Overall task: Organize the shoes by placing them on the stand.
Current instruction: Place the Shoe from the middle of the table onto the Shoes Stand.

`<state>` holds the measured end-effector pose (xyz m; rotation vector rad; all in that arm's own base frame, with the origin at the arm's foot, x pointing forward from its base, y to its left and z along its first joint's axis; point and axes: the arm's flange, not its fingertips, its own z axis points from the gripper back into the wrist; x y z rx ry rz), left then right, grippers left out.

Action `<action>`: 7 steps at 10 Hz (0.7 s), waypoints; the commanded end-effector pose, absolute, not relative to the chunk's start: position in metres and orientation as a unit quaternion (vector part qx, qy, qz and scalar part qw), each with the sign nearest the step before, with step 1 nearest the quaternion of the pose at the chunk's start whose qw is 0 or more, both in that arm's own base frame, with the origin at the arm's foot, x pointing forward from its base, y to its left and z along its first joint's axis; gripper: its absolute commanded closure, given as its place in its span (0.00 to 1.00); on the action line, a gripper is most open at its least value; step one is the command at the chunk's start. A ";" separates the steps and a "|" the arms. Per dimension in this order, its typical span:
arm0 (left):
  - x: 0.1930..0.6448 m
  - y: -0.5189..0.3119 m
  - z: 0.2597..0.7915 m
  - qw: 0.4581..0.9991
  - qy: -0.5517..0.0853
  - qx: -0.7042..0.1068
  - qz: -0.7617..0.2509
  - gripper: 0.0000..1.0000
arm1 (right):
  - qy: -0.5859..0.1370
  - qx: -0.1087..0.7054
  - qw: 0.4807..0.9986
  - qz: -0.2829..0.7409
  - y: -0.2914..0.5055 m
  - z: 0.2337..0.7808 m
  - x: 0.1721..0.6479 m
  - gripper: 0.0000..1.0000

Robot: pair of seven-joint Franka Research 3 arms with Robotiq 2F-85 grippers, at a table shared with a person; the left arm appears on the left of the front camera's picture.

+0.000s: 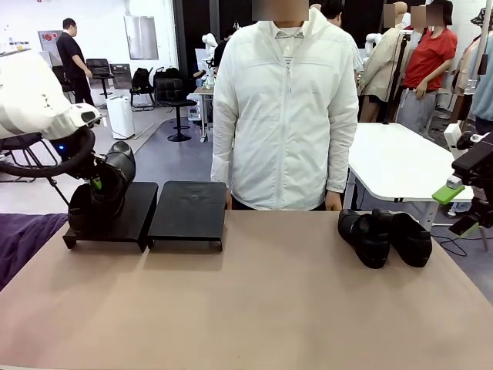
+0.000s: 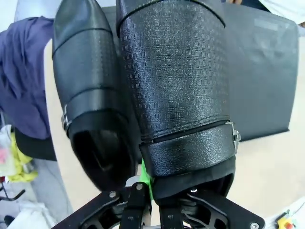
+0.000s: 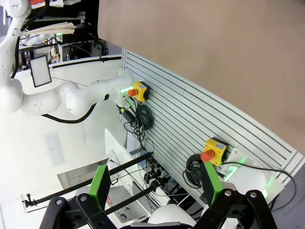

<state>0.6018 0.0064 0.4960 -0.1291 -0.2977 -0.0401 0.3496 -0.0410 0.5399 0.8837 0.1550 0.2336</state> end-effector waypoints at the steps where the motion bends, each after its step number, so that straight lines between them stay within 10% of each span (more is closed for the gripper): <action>1: 0.613 0.003 0.496 0.984 -0.163 -0.069 -0.014 1.00 | 0.076 0.420 0.896 0.122 -0.044 0.542 0.350 0.00; 7: 0.634 -0.007 0.467 0.987 -0.134 -0.080 -0.032 1.00 | 0.076 0.420 0.896 0.122 -0.044 0.542 0.350 0.00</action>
